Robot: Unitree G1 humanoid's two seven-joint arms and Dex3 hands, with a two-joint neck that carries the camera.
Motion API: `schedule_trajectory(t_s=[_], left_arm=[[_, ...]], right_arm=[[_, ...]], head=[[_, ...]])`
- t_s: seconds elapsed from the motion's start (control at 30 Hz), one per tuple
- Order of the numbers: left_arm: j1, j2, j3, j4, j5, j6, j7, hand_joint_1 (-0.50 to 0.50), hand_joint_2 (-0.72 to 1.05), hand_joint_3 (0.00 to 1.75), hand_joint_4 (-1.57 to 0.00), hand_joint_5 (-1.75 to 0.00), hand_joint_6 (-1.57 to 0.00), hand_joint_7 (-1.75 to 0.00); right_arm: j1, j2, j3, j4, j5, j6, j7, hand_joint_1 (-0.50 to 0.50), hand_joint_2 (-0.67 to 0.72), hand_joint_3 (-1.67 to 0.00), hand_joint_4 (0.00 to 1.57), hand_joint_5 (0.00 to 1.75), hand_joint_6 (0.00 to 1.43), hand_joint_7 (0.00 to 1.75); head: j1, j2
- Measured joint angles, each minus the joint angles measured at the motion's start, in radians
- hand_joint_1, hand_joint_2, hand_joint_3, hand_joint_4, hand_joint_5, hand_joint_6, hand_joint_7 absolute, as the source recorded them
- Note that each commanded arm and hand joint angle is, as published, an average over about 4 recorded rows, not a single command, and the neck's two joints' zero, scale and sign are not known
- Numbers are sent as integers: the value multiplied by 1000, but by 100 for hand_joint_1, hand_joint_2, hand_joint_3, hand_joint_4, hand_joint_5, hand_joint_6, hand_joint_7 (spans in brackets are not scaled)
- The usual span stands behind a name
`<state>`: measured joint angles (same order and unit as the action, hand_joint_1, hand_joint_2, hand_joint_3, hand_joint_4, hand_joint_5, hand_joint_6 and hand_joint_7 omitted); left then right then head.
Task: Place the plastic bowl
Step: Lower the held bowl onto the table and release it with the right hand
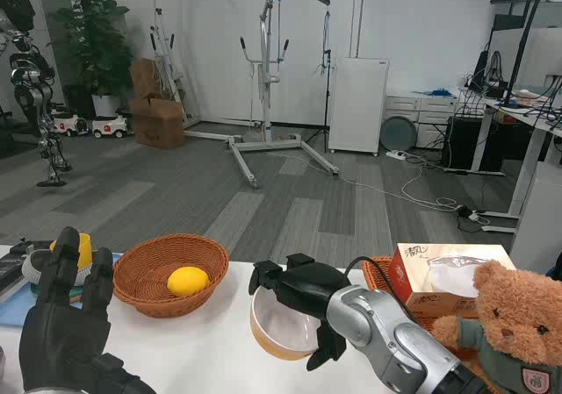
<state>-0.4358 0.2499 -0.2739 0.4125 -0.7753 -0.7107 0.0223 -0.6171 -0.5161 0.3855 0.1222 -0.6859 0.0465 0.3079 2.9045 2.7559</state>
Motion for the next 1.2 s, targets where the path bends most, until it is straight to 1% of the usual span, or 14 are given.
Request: schedule_trajectory(t_s=[0.07,0.1,0.17,0.23,0.5,0.57,0.63,0.7,0.9,0.97,1.0,1.1,1.2], left_arm=[[-1,0,-1,4,0,0,0,-48,-72,0,0,0,0,0],[-1,-1,-2,8,-1,0,0,-48,-72,0,0,0,0,0],[-1,-1,-2,13,-2,0,0,-48,-72,0,0,0,0,0],[-1,0,-3,15,-2,0,0,-48,-72,0,0,0,0,0],[-1,0,-7,15,-2,0,0,-48,-72,0,0,0,0,0],[-1,0,-7,15,-2,0,0,-48,-72,0,0,0,0,0],[-1,0,-7,15,-2,0,0,-48,-72,2,0,0,0,0],[-1,0,-7,15,-2,0,0,-48,-72,2,0,0,0,0],[-1,0,-7,15,-2,0,0,-48,-72,0,0,0,0,0],[-1,0,-7,15,-2,0,0,-48,-72,4,0,0,0,0],[-1,0,-7,15,-2,0,0,-48,-72,4,0,0,0,0],[-1,0,-7,15,-2,0,0,-48,-72,0,0,0,0,0],[-1,0,-8,15,-2,0,0,-48,-72,0,0,0,0,0]], right_arm=[[10,-5,1,-2,-13,8,7,-46,-54,-159,154,145,136,126],[21,-10,3,-3,-22,15,12,-46,-54,-159,154,145,136,126],[46,-19,6,-3,-33,25,22,-46,-54,-159,154,145,137,126],[57,-22,9,-2,-35,28,24,-46,-54,-159,154,145,137,126],[58,-22,9,-2,-34,28,24,-46,-54,-159,155,145,136,126],[58,-22,9,-2,-34,28,24,-46,-54,-159,155,150,136,126],[58,-22,9,-2,-34,28,24,-46,-54,-159,154,150,137,126],[58,-22,9,-2,-34,28,24,-46,-54,-159,154,145,137,126],[58,-22,9,-3,-34,28,24,-46,-54,-159,154,145,137,126],[58,-22,8,-5,-34,28,24,-46,-54,-159,154,145,137,126],[59,-22,6,-6,-35,28,24,-46,-54,-159,154,148,137,126],[59,-22,1,-9,-36,28,24,-46,-54,-159,154,148,137,126],[59,-22,1,-4,-37,27,24,-46,-54,-159,155,145,137,126]], head=[[-3,-17],[-7,-34],[-9,-37],[-11,-38],[-13,-42],[-13,-42],[-13,-42],[-13,-43],[-13,-45],[-13,-45],[-13,-46],[-13,-46],[-13,-46]])
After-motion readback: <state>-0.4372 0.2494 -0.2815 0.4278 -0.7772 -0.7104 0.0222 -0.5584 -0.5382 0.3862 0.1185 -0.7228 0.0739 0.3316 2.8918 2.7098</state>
